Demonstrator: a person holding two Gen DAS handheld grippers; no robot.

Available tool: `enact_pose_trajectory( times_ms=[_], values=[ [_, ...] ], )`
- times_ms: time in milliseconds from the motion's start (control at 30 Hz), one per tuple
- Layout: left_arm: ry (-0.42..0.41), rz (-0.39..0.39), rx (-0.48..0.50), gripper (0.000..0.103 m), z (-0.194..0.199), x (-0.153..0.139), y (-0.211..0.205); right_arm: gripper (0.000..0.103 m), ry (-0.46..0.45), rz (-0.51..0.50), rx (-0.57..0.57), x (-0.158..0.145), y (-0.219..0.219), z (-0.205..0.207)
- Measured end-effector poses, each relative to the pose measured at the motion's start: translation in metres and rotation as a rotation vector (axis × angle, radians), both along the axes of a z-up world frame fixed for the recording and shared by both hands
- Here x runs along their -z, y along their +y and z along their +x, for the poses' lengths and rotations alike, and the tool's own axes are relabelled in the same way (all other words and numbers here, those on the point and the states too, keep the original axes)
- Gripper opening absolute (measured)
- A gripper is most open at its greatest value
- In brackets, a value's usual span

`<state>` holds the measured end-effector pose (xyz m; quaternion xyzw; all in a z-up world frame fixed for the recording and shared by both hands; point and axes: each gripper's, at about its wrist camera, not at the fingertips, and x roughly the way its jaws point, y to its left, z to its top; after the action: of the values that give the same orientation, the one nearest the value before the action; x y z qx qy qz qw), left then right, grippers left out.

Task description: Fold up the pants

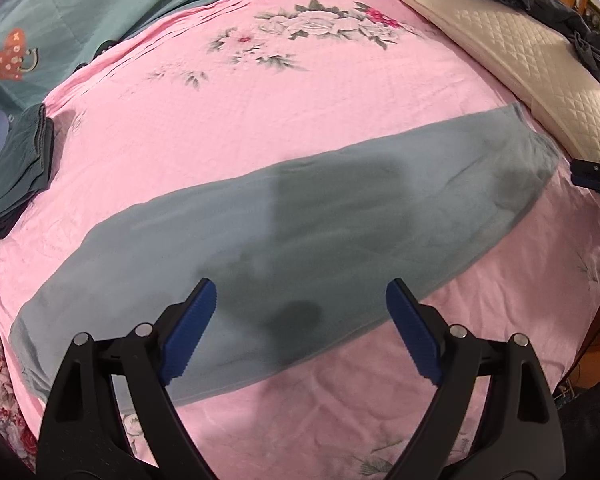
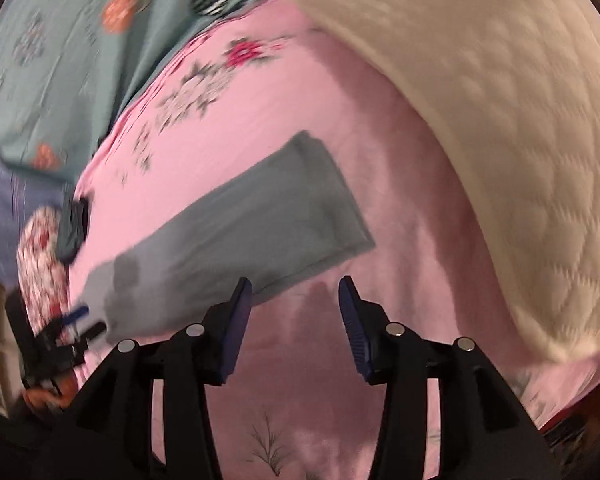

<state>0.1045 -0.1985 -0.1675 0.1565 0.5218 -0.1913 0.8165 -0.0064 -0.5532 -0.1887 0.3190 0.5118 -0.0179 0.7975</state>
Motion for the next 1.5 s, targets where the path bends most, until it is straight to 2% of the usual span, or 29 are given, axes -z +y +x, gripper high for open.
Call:
enact_pose_trajectory(
  times_ms=[67,133,400,433,467,533,633,733,867,933,1033,1133,1267,1333,1400,1500],
  values=[
    [0.000,0.009,0.018,0.088,-0.002,0.000,-0.005,0.046,0.008,0.028,0.055,0.011,-0.004,-0.003],
    [-0.003,0.016,0.024,0.088,-0.004,-0.001,-0.007,0.046,-0.028,0.056,0.113,0.016,-0.007,-0.004],
    [-0.014,0.026,0.008,0.088,-0.005,-0.007,-0.003,0.046,-0.020,0.159,0.309,0.045,-0.025,0.001],
    [-0.015,0.029,0.005,0.088,-0.005,-0.007,-0.002,0.041,-0.027,0.160,0.325,0.044,-0.027,0.001],
    [-0.017,0.033,-0.002,0.088,-0.005,-0.008,-0.001,0.027,-0.030,0.152,0.329,0.044,-0.027,0.003],
    [-0.012,0.035,-0.011,0.088,-0.004,-0.007,0.002,0.020,-0.035,0.118,0.309,0.041,-0.024,0.005],
    [-0.008,0.045,-0.023,0.088,-0.003,-0.005,0.006,0.014,-0.059,0.048,0.269,0.030,-0.017,0.008],
    [-0.006,0.044,-0.037,0.088,-0.003,-0.005,0.011,0.013,-0.130,0.037,0.248,0.015,-0.011,0.007],
    [-0.013,0.059,-0.056,0.088,-0.004,-0.005,0.020,0.011,-0.100,0.044,0.263,0.024,-0.011,0.011],
    [-0.011,0.057,-0.079,0.092,-0.003,-0.001,0.026,0.011,-0.110,0.059,0.279,0.019,-0.013,0.012],
    [0.022,0.069,-0.114,0.092,0.006,0.028,0.037,0.011,-0.111,0.004,0.234,0.007,-0.006,0.021],
    [0.029,0.019,-0.118,0.092,0.008,0.033,0.045,0.011,-0.110,-0.029,0.201,-0.003,0.005,0.029],
    [0.018,0.018,-0.014,0.092,-0.006,0.030,0.049,0.011,-0.144,-0.099,0.182,-0.032,0.024,0.030],
    [0.022,-0.008,-0.010,0.093,-0.013,0.033,0.059,0.011,-0.160,-0.122,0.159,-0.045,0.035,0.032],
    [0.026,0.007,-0.012,0.093,-0.018,0.033,0.064,0.011,-0.192,-0.167,0.109,-0.065,0.056,0.038],
    [-0.040,0.013,-0.028,0.093,-0.024,0.021,0.080,0.011,-0.251,-0.254,-0.007,-0.091,0.104,0.051]
  ],
)
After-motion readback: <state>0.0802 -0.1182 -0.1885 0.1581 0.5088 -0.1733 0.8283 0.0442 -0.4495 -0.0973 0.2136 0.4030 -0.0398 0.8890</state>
